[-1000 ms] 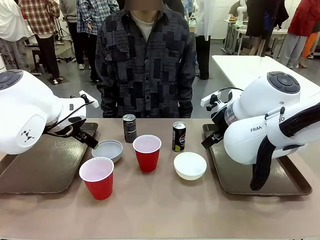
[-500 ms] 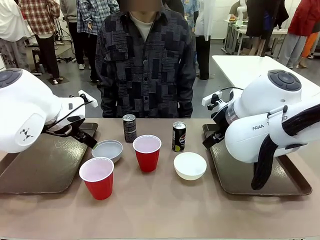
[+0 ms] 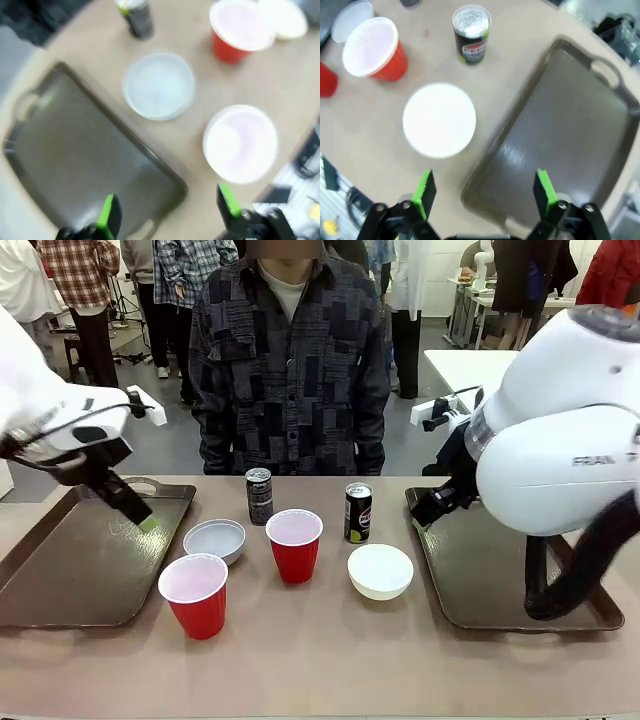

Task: Prepare tableware on both trays.
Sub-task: Pick up a Picnic Bowl from the table and place it on a Handle tray.

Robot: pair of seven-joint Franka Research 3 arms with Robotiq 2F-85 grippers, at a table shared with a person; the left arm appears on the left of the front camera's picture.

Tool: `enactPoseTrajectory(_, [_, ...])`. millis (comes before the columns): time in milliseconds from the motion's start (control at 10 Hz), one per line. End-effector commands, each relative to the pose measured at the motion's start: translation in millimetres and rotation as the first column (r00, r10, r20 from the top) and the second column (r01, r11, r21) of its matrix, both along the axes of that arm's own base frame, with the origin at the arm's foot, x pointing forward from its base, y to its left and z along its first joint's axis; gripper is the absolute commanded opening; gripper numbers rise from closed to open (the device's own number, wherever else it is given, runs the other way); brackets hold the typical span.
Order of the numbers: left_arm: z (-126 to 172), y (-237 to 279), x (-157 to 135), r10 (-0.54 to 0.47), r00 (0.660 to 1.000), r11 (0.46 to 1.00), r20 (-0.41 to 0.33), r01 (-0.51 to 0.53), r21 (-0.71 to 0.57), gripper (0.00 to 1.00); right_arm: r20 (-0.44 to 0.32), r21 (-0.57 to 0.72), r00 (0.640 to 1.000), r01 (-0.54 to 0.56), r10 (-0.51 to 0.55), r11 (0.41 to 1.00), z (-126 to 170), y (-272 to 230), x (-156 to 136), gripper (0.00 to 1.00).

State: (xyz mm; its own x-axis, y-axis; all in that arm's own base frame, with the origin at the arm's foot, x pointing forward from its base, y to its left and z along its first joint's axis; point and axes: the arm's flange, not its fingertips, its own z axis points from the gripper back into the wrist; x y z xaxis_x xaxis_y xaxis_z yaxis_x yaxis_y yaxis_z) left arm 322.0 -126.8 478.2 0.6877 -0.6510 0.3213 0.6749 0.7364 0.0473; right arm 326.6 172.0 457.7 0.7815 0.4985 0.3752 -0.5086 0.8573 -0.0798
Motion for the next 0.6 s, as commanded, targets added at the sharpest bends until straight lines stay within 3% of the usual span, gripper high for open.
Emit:
enactPoseTrajectory(0, [-39.8,40.9,-90.3,0.008,0.992,1.000,-0.124,-0.009,-0.012,1.00,-0.094,-0.074,0.988,0.118,-0.125,0.990,-56.8,-44.8,-88.6,1.00])
enactPoseTrajectory(100, [-45.5,43.9,-96.3,0.045,0.989,0.999,-0.140,-0.047,-0.007,1.00,-0.133,-0.115,0.977,0.153,-0.168,0.982,-69.7,-51.8,-92.9,1.00])
enactPoseTrajectory(200, [8.7,8.5,-20.5,-0.008,0.997,1.000,-0.076,0.008,-0.003,1.00,-0.055,-0.034,0.997,0.052,-0.054,0.998,2.5,-4.7,-12.7,1.00])
enactPoseTrajectory(500, [8.7,8.5,-20.5,-0.008,0.997,1.000,-0.076,0.008,-0.003,1.00,-0.055,-0.034,0.997,0.052,-0.054,0.998,2.5,-4.7,-12.7,1.00])
